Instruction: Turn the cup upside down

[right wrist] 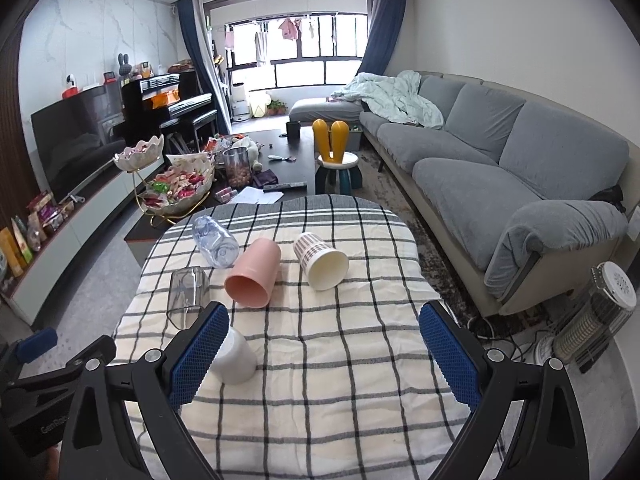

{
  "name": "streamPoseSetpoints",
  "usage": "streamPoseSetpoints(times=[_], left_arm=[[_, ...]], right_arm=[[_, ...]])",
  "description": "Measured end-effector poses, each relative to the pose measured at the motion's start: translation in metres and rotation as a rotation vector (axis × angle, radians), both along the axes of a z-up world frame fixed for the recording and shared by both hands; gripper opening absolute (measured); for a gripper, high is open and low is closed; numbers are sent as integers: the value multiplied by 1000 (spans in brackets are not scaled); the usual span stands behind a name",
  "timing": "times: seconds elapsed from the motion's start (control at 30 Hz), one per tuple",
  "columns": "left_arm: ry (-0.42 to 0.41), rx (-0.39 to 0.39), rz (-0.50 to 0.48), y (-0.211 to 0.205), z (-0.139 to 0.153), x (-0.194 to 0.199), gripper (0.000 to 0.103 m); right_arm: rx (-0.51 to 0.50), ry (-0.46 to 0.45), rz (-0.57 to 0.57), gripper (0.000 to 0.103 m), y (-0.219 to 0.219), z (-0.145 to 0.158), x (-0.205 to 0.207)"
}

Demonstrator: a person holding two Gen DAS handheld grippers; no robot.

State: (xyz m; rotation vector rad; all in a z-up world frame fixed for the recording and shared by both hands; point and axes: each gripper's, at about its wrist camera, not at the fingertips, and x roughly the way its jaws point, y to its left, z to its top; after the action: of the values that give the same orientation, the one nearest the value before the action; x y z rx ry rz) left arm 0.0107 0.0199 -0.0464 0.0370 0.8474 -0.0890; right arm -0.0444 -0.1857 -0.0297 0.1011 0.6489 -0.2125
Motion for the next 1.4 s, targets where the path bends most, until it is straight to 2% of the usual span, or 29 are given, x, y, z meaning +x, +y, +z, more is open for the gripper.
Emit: streamPoseSetpoints(times=[1.4], left_arm=[[-30, -5, -2, 0, 5, -1, 92]], right_arm=[[7, -1, -4, 97, -1, 6, -2]])
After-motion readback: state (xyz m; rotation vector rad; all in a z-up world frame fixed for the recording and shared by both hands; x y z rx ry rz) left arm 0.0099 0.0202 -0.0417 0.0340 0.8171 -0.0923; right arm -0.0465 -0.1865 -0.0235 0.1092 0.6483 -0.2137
